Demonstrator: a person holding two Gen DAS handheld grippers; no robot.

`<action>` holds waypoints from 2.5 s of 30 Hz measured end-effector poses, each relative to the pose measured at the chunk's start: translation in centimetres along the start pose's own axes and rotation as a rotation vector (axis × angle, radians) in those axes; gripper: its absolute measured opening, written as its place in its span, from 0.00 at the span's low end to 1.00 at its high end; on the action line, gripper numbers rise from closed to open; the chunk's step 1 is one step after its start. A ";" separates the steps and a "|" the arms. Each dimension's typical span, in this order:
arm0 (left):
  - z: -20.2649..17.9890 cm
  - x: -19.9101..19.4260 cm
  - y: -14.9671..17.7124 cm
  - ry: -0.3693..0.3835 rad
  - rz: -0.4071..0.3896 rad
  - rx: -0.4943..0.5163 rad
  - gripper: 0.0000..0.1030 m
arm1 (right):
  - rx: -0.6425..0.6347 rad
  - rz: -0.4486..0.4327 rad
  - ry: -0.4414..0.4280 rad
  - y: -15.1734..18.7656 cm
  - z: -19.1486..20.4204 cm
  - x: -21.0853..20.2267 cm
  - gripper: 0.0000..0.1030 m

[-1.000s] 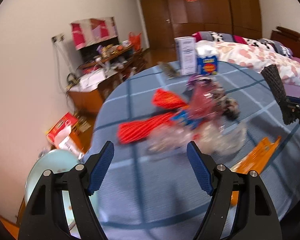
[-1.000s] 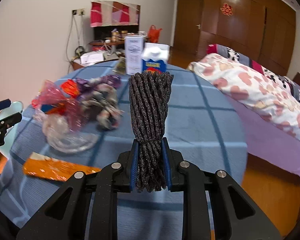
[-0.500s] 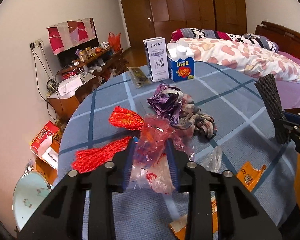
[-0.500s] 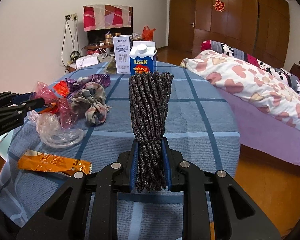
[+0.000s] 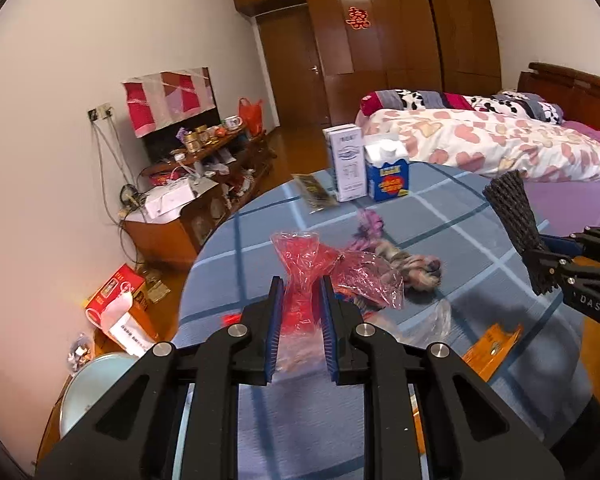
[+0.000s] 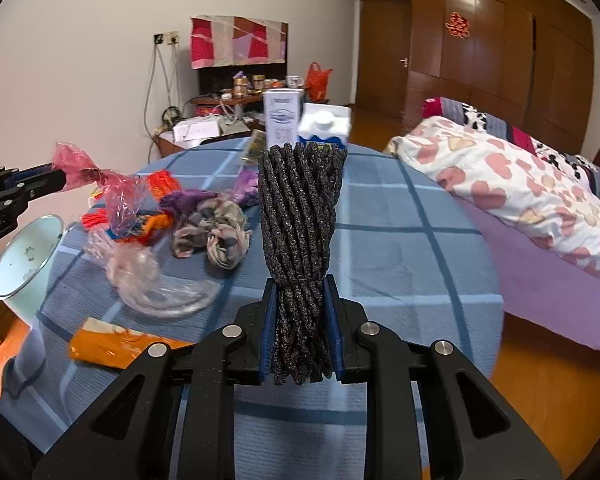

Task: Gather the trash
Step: 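Grasp the pink plastic bag with the left gripper while the right gripper holds the rope, then carry the rope and pink bag over the blue bucket and open both grippers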

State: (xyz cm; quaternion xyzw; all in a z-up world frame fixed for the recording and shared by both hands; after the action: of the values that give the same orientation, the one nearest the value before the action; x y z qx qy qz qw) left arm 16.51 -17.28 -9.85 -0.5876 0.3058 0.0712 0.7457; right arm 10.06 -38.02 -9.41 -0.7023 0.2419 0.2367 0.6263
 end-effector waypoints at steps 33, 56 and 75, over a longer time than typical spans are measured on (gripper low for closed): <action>16.0 -4.5 5.5 -0.237 0.005 -0.165 0.17 | -0.175 -0.024 -0.177 -7.1 14.5 3.6 0.23; 22.5 -5.9 8.9 -0.363 0.042 -0.227 0.17 | -0.272 -0.005 -0.260 -8.4 22.5 5.9 0.23; 26.4 -6.4 10.9 -0.446 0.064 -0.261 0.17 | -0.326 0.000 -0.307 -9.4 27.6 7.2 0.23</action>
State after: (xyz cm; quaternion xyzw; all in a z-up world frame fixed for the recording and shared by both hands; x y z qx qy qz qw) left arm 16.17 11.89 -12.23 -0.6387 0.1403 0.2613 0.7100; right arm 20.77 -9.99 -9.59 -0.7500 0.1021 0.3767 0.5341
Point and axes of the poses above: each gripper's, at about its wrist camera, not at the fingertips, and x roughly the way its jaws point, z to its left, y to its underside, the point moved 9 cm from there along x, roughly the way its jaws point, and after that the axes turned 5 degrees about -x, right-handed, at the moved point
